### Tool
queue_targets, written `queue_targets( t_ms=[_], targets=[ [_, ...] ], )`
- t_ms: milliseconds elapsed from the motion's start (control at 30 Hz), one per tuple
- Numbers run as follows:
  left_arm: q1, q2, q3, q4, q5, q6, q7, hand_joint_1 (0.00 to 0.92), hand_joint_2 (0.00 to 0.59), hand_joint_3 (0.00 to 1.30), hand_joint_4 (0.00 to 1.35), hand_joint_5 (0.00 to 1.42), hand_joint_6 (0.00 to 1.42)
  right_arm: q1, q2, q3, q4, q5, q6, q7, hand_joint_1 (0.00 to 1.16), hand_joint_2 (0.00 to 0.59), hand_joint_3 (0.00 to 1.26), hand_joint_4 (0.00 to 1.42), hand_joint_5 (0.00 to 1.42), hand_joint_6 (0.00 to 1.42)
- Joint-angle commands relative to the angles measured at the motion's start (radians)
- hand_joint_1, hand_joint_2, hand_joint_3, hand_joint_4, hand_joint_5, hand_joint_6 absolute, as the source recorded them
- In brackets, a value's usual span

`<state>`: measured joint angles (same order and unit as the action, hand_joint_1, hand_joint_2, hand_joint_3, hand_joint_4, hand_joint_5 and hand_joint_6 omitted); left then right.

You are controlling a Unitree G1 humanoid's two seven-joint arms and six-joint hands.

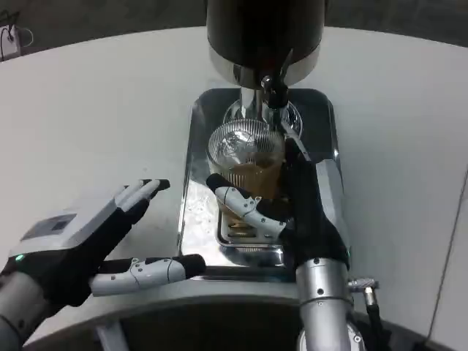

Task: Grasp the cup under the faucet to collect the drink, then remove the cup.

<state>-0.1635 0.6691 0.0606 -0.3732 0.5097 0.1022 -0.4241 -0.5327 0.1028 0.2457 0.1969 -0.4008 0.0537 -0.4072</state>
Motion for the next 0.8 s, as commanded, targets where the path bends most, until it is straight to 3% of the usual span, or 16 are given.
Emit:
queue_targets(
  t_ms=[33,367,667,800],
  targets=[
    [0.013,0.016,0.010,-0.017,-0.007,0.001,-0.013,0.000,0.015,0.06,0.00,0.00,0.16,0.000,0.104,0.001,0.049,0.026,0.017,-0.053,0.79,0.225,0.25,0.37,0.46,0.36],
    [0.028,0.022,0.024,-0.030,-0.008,0.000,-0.017,0.000,0.015,0.06,0.00,0.00,0.15,0.017,0.116,0.010,0.070,0.059,-0.026,-0.161,0.85,0.226,0.40,0.53,0.61,0.52],
    [0.022,0.016,0.019,-0.036,-0.006,-0.001,-0.017,0.000,0.015,0.07,0.00,0.00,0.14,0.049,0.110,-0.002,0.031,0.093,-0.060,-0.221,0.88,0.222,0.66,0.85,1.02,1.13],
    [0.017,0.014,0.013,-0.035,-0.005,-0.001,-0.017,0.000,0.015,0.07,0.00,0.00,0.14,0.071,0.105,-0.005,0.005,0.102,-0.071,-0.230,0.90,0.225,0.76,0.98,1.14,1.25]
  ],
)
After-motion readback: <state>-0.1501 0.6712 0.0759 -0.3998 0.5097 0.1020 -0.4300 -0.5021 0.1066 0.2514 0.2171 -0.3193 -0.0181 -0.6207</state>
